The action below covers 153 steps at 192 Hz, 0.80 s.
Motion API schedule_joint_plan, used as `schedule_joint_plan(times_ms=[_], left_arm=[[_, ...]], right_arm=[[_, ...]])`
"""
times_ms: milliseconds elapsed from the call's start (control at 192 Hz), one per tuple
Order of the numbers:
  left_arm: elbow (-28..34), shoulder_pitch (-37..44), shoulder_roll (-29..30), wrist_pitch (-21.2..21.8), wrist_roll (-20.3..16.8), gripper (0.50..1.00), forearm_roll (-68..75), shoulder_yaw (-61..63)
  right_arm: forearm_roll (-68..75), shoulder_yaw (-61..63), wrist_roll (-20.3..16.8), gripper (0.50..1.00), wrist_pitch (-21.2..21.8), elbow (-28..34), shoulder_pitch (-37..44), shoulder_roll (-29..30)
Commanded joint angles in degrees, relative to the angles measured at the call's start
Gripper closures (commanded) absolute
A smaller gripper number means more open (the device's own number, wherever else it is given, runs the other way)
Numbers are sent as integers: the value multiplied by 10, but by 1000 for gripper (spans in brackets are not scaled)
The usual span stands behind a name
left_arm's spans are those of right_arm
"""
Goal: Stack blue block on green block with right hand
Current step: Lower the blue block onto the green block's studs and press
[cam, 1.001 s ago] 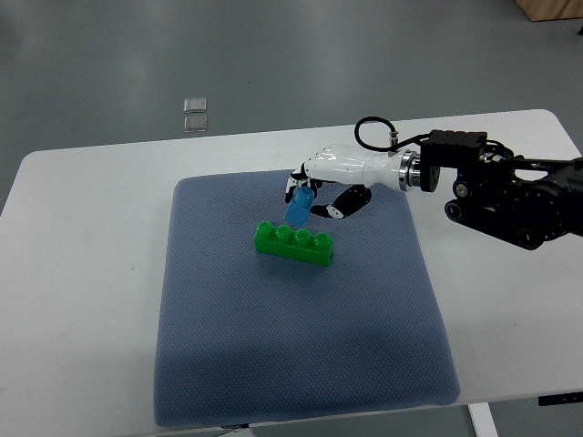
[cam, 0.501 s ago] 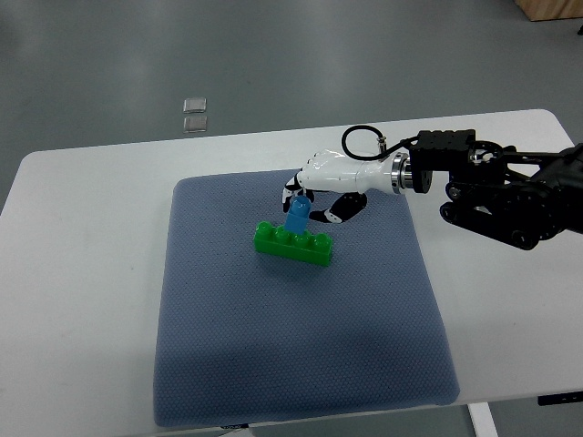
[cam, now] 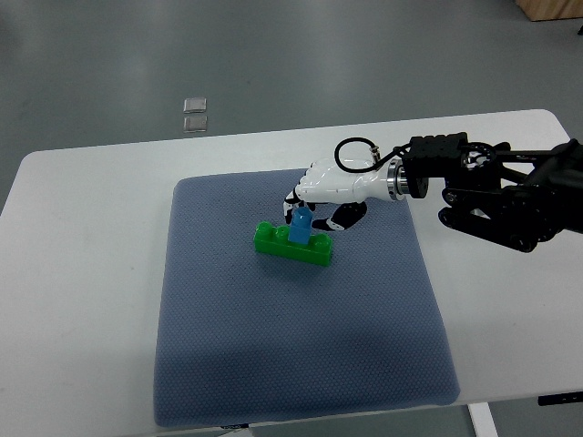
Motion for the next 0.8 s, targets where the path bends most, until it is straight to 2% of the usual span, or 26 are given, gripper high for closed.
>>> schedule_joint_plan(times_ms=[0, 459, 792], left_arm=[[0, 0, 0, 0, 0, 500, 0, 0], [0, 0, 0, 0, 0, 500, 0, 0], [0, 0, 0, 0, 0, 500, 0, 0]], right_arm=[[-4, -10, -1, 1000, -7, 0, 0, 0], [-19, -14, -10, 1000, -15, -4, -1, 4], [-25, -39, -18, 1000, -39, -8, -1, 11]])
